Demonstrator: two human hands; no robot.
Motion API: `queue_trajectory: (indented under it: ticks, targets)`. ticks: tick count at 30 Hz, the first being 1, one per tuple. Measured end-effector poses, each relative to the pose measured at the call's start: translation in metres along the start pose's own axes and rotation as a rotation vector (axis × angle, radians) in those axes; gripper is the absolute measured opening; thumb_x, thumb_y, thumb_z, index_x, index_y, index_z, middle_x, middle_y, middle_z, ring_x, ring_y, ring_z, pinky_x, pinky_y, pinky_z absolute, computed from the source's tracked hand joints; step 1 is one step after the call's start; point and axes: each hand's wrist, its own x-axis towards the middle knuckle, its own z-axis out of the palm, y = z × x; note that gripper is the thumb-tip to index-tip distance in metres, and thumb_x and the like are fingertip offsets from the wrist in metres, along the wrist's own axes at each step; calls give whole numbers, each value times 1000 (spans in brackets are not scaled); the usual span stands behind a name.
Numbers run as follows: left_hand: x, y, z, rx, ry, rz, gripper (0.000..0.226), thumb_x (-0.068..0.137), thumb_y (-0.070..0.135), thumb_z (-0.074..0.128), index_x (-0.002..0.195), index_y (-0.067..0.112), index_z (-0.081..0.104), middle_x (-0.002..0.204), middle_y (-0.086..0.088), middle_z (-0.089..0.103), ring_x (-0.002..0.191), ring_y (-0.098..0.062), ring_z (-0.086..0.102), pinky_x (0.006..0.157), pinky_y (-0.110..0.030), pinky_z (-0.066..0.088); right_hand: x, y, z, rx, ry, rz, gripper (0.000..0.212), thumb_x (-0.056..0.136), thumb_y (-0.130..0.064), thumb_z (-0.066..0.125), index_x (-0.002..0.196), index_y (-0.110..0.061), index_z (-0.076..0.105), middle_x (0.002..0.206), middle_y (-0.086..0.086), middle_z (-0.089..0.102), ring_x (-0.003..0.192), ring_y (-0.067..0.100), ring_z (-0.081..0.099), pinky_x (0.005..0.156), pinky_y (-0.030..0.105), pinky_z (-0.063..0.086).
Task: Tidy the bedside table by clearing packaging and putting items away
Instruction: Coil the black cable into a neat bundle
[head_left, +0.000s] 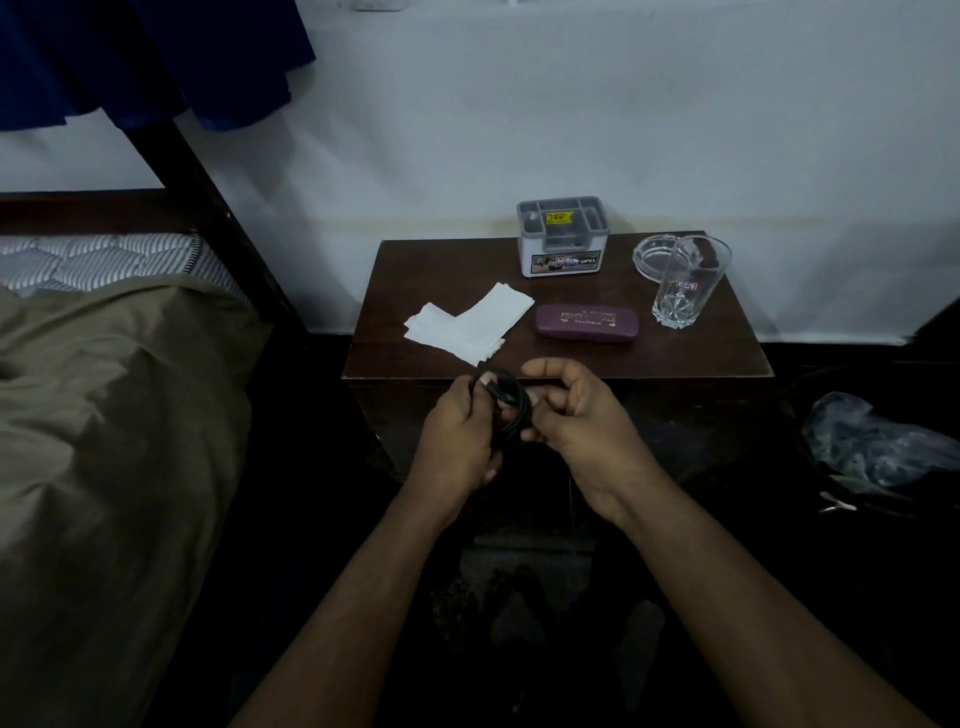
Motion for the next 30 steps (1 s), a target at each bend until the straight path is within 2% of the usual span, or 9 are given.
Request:
queue_trajectory:
  ticks: [4,7,10,13,18,21,24,27,30]
  targets:
    - [0,-2,-4,234,103,86,32,109,37,37,81,24,46,56,4,58,27,-13,49,29,-20,33,-6,-1,8,-282,-25,-142,45,95,5,42,122,-24,63,103,-6,75,93,4,70,74,20,55]
    - [-3,-1,-4,348,115,126,31,108,41,38,85,23,49,70,-1,66,38,-9,62,30,-20,39,-9,-5,9,-372,-59,-171,46,87,-13,43,122,-32,65,108,-11,73,98,8,69,89,31,56]
    - [-4,0,-2,375,100,153,30,107,42,39,90,19,51,69,-4,65,40,-8,63,31,-23,41,-9,-7,9,-632,-28,-330,38,93,-19,57,129,-27,63,121,-8,66,113,4,62,99,21,48]
    - [-2,1,-2,382,78,185,29,107,40,41,92,19,53,66,1,63,37,-6,60,31,-21,40,-7,-7,8,-737,-5,-437,39,92,-13,65,130,-20,62,121,-3,63,113,7,61,97,17,47]
    - [0,-2,0,264,51,181,27,107,40,40,89,25,55,57,0,67,29,-18,57,32,-21,39,-7,-11,10,-1006,92,-528,40,97,-23,60,136,-19,60,120,4,72,107,24,70,86,42,57]
    - [5,-8,3,199,78,103,35,107,42,38,85,21,55,59,-9,69,35,-28,61,39,-24,42,-9,-10,18,-1193,150,-607,40,97,-24,61,135,-12,64,119,6,75,99,28,74,75,39,60]
    - [8,-12,2,132,73,21,41,107,42,37,86,13,56,65,-16,69,42,-32,62,48,-31,45,-9,-12,22,-1243,170,-694,35,91,-17,69,124,-5,71,116,10,77,99,28,75,77,39,61]
    - [6,-11,-1,132,65,39,43,106,44,36,85,12,56,57,-14,68,35,-31,59,38,-25,42,-7,-13,22,-1288,170,-699,33,92,-20,67,122,-7,73,124,8,74,104,29,72,81,40,60]
    - [5,-11,-2,163,85,88,40,105,46,38,85,16,54,56,-11,68,34,-30,60,37,-26,43,-2,-13,20,-1339,158,-658,29,95,-24,62,118,-12,75,116,5,73,104,28,63,81,40,56]
